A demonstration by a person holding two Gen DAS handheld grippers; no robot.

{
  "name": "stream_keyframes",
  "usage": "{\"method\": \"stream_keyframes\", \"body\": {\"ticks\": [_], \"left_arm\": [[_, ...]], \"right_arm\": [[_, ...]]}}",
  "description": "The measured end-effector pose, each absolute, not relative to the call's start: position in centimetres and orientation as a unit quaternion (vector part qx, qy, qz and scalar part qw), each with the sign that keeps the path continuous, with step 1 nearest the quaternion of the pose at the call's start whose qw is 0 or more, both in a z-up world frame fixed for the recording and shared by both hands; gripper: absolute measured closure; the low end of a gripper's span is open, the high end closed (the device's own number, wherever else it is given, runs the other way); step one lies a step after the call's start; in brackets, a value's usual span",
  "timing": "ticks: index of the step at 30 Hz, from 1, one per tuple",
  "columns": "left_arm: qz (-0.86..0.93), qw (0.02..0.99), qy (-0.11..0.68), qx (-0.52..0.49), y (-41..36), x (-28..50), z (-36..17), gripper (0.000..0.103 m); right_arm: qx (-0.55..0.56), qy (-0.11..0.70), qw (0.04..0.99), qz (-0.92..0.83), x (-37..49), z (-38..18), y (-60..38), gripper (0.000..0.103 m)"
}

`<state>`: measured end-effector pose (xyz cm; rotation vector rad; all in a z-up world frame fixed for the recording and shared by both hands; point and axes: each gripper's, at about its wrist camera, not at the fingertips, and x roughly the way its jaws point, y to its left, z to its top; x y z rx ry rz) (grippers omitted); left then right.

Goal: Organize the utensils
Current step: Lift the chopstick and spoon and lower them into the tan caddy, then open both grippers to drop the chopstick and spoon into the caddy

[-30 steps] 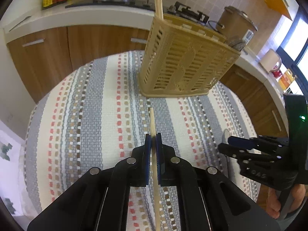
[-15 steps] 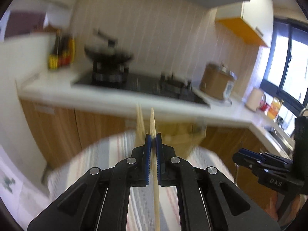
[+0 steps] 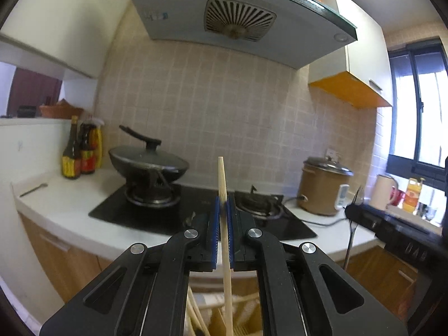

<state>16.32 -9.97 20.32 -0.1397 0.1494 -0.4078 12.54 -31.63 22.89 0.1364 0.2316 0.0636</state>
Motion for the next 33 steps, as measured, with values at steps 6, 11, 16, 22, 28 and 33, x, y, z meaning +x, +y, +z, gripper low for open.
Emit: {"method": "stream_keyframes", "body": {"ticks": [6,11,16,22,28,33], "left_arm": [[-0.202,0.973,0.075,-0.081,-10.2,19.7,18.0,0.1],[-0.199,0.972,0.087,-0.092,-10.0,21.3,15.8,0.1],[-0.18,0.974,0.091,-0.101,-10.2,22.2,14.1,0.1],[-0.175,0.973,0.103,-0.107,-10.2,22.1,11.9,0.1],[-0.178,0.97,0.127,-0.105,-9.9,21.2,11.2,0.099],[-0.195,0.964,0.143,-0.109,-8.6,19.3,11.9,0.076]], "right_arm": [[0.056,0.099,0.993,0.009,16.0,21.2,-32.2,0.073],[0.027,0.092,0.995,-0.008,17.3,18.7,-31.4,0.073],[0.009,0.074,0.997,-0.033,17.2,16.8,-31.0,0.073],[0.017,0.093,0.995,-0.029,17.9,14.9,-31.2,0.073],[0.023,0.101,0.994,-0.031,17.4,13.7,-31.4,0.073],[0.051,0.109,0.993,-0.018,15.5,14.2,-32.3,0.067]]}}
